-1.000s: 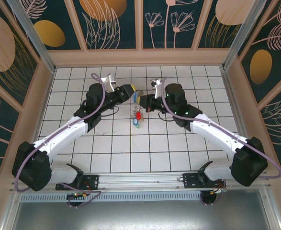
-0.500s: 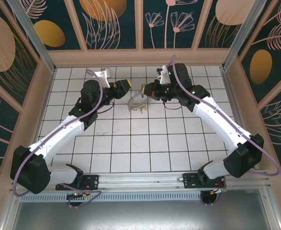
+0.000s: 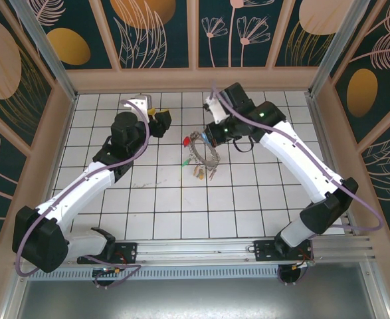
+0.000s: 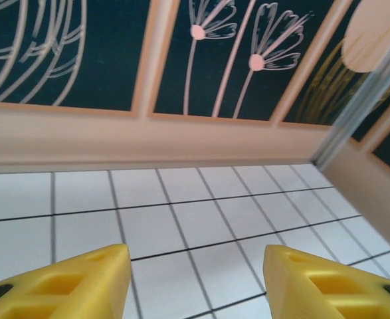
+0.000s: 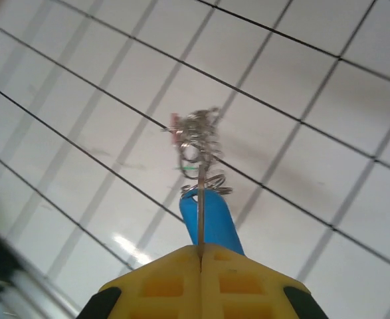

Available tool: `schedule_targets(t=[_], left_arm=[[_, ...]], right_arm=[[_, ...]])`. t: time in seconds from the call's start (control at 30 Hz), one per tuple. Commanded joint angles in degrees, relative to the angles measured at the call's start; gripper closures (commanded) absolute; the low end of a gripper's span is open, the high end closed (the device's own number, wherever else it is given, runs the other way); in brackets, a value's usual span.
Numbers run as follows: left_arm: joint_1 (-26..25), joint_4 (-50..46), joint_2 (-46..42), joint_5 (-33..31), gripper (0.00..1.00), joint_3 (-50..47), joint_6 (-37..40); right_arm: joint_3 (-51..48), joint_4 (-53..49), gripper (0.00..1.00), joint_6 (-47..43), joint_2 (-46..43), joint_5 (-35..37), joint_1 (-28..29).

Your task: Put the keys on the keyring

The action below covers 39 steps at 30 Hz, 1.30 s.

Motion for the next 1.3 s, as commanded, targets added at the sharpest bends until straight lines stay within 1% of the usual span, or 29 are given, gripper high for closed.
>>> schedule_targets(t=[0.0,0.1,0.17,0.23,0.3,0.37,0.4,0.43,0.5,0.53,0.6,0.67,0.73,0.9,1.0,1.13,1.2,1.27], left_arm=[[0.31,0.35,-0.49,-4.91,0.44,-0.59,4.38],[0.24,1.03,-0.40,-7.46,0.44,-1.32,4.21],[0.32,1.03,-0.48,-9.83,0.44,-1.99,3.65],[0.50,1.72,-0.77,-11.99,0.44,-3.09,2.90],[0.66,2.65,-1.16,-12.96,0.44,-4.21,2.64],[0.72,3.24,-1.49,-13.45,0.43,-5.38,2.56],[0.81,3.38,-1.62,-13.90,0.44,-5.89,2.47],[0.78,3.44,-1.76,-14.52,0.43,-6.42,2.26],[0.89,3.63,-1.98,-15.74,0.43,-7.19,1.61],[1.04,3.68,-2.07,-16.12,0.43,-7.47,0.92],[1.23,3.86,-1.90,-16.30,0.43,-7.84,-0.28],[1.29,4.66,-1.59,-16.35,0.43,-8.36,-0.98],[1.38,5.22,-1.07,-16.71,0.43,-8.56,-1.47],[1.99,3.54,0.60,-17.59,0.43,-7.11,-1.50],[2.44,2.86,1.23,-17.89,0.43,-6.57,-1.52],[2.81,2.69,1.36,-18.10,0.42,-6.33,-1.52],[2.87,2.60,1.44,-18.12,0.42,-6.28,-1.50],[2.95,2.15,1.66,-18.60,0.42,-6.08,-1.55]], right_arm=[[3.32,-2.39,1.00,-20.18,-1.25,13.37,1.63],[1.64,1.59,1.00,-34.90,-3.19,21.69,6.16],[-3.16,6.23,1.00,-47.08,-5.85,28.63,9.21],[-10.39,15.18,1.00,-59.86,-8.96,37.35,10.90],[-15.22,24.57,1.00,-69.34,-11.15,40.96,10.90],[-19.63,35.79,1.00,-78.57,-13.78,40.89,10.73],[-22.33,40.77,1.00,-84.28,-15.64,39.53,10.73],[-25.07,45.27,1.00,-89.89,-17.57,37.44,10.73],[-28.81,52.09,1.00,-96.72,-20.60,31.96,10.26],[-29.10,51.85,1.00,-99.32,-21.42,29.08,9.78],[-28.25,50.50,1.00,-102.26,-22.00,24.76,8.45],[-29.07,51.47,1.00,-105.16,-22.66,20.96,5.82],[-29.64,51.19,1.00,-109.92,-23.20,19.43,2.95],[-28.79,53.02,1.00,-113.17,-23.84,15.89,-0.12],[-28.21,52.18,1.00,-112.52,-24.37,13.33,-1.21],[-29.64,50.51,1.00,-109.25,-24.49,13.15,-2.10],[-31.08,50.39,1.00,-106.77,-24.36,12.47,-2.19],[-31.91,50.89,1.00,-101.81,-23.52,10.51,-2.16]])
